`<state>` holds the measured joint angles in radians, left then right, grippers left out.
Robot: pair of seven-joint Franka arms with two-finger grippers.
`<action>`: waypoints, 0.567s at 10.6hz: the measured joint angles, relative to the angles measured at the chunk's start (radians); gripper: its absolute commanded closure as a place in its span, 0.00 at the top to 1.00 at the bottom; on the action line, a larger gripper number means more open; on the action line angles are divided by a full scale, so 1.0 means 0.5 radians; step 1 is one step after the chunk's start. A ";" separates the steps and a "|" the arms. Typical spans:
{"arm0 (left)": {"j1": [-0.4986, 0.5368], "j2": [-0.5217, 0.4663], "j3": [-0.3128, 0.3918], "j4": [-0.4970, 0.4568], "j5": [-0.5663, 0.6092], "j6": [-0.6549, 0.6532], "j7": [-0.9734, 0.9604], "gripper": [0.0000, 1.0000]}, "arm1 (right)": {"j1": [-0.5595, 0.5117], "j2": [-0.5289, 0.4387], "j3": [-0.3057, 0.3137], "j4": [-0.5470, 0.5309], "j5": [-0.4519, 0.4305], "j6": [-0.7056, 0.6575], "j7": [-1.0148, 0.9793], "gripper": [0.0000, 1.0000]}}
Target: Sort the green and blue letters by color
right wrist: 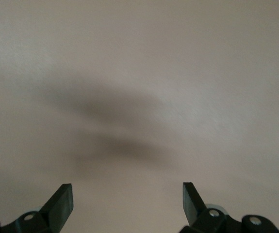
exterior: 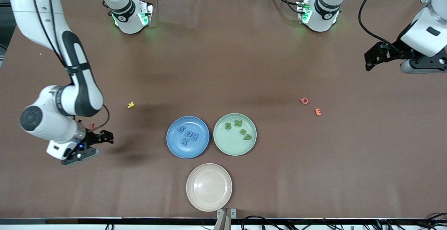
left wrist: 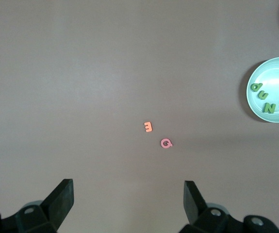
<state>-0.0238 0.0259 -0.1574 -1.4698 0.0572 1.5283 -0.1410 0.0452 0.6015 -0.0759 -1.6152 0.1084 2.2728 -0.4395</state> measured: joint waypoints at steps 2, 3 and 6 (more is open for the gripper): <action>0.007 0.001 0.015 0.006 -0.010 0.000 0.020 1.00 | -0.085 -0.125 -0.016 -0.022 -0.005 -0.172 0.057 1.00; 0.005 0.003 0.011 0.006 -0.021 0.001 0.022 1.00 | -0.110 -0.197 -0.040 -0.036 -0.008 -0.286 0.118 1.00; 0.003 0.026 0.011 0.002 -0.173 0.069 0.022 1.00 | -0.142 -0.477 -0.059 -0.042 -0.015 -0.641 0.422 1.00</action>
<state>-0.0226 0.0391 -0.1518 -1.4686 -0.0294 1.5626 -0.1298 -0.0260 0.3628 -0.1052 -1.6363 0.1008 1.9525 -0.2285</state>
